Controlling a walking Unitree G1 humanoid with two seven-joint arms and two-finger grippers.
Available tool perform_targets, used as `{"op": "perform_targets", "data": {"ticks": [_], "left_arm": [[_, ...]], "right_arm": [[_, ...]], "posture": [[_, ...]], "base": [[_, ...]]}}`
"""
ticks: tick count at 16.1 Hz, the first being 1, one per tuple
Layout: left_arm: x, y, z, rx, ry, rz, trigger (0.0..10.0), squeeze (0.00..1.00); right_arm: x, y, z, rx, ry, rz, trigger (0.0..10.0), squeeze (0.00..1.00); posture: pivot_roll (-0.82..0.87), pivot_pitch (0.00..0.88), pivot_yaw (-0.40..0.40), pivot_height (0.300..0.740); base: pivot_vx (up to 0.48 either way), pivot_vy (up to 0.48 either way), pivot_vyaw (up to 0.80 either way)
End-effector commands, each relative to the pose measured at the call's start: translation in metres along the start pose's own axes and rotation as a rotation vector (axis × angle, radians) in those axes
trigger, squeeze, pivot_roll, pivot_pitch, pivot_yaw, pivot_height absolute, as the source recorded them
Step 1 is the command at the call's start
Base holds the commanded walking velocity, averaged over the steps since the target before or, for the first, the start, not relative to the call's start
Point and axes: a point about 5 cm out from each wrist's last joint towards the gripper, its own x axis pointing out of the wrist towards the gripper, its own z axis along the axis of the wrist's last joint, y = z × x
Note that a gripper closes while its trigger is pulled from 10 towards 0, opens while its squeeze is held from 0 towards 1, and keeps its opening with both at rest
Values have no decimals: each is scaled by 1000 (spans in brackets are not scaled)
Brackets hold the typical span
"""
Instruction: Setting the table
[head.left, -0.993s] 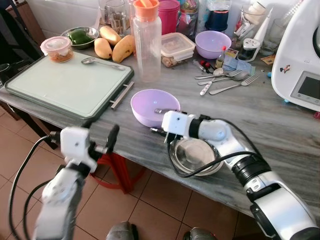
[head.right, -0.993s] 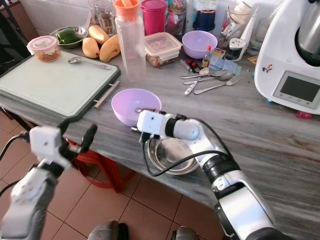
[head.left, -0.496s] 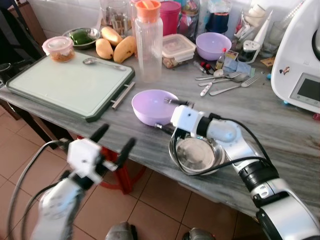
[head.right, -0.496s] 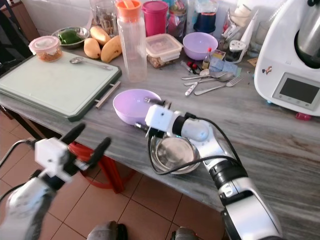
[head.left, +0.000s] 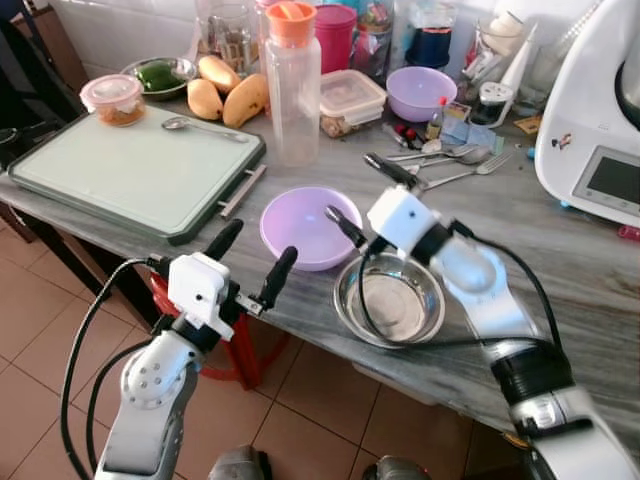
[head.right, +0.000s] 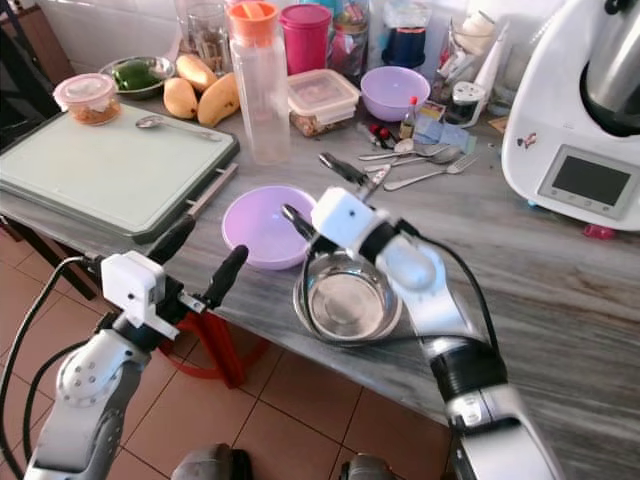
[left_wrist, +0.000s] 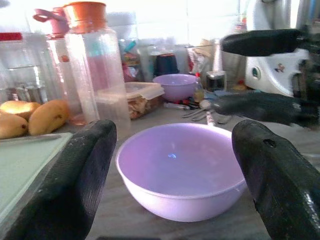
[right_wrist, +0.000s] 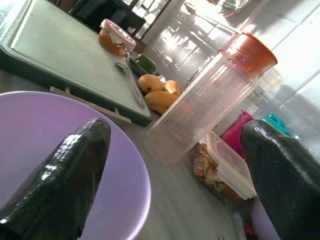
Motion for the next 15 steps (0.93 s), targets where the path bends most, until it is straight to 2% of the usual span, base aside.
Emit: {"op": "perform_targets", "data": {"ticks": [1,5,6,7,8,9,10,11,14,15], "left_arm": [[3,2,0,18,-8,10,10000,0],[8,2,1,23,-17,17,10000,0],[10,3,1,34,-21,29,10000,0],[13,13,-3,59,-11,71,10000,0],[15,19,-5,75,-5,105,10000,0],[20,27,-9,105,27,171,10000,0],[24,34,-13,118,66,232,10000,0],[26,35,-16,112,85,243,10000,0],[30,29,-19,62,95,187,10000,0],[31,27,-20,47,95,174,10000,0]], "right_arm": [[-4,-8,7,2,-12,-56,10000,1000],[-16,-1,8,43,25,-132,10000,1000],[-24,2,8,97,68,-228,10000,1000],[-39,6,-1,201,165,-381,10000,714],[-46,9,-7,251,215,-433,10000,675],[-51,13,-12,321,255,-468,10000,247],[-54,16,-14,368,273,-486,10000,165],[-53,18,-13,389,267,-485,10000,0],[-53,19,-10,428,291,-498,10000,0],[-53,18,-11,438,304,-509,10000,0]], "posture": [[-25,0,-2,740],[-27,0,-2,740],[-28,0,0,740],[-33,0,4,740],[-33,0,4,740],[-38,0,7,740],[-40,0,10,740],[-42,0,12,740],[-38,0,14,740],[-38,0,15,740]], "base": [[0,0,0],[0,0,0],[0,0,0],[0,0,0],[0,0,0],[0,0,0],[0,0,0],[0,0,0],[0,0,0],[0,480,0]]}}
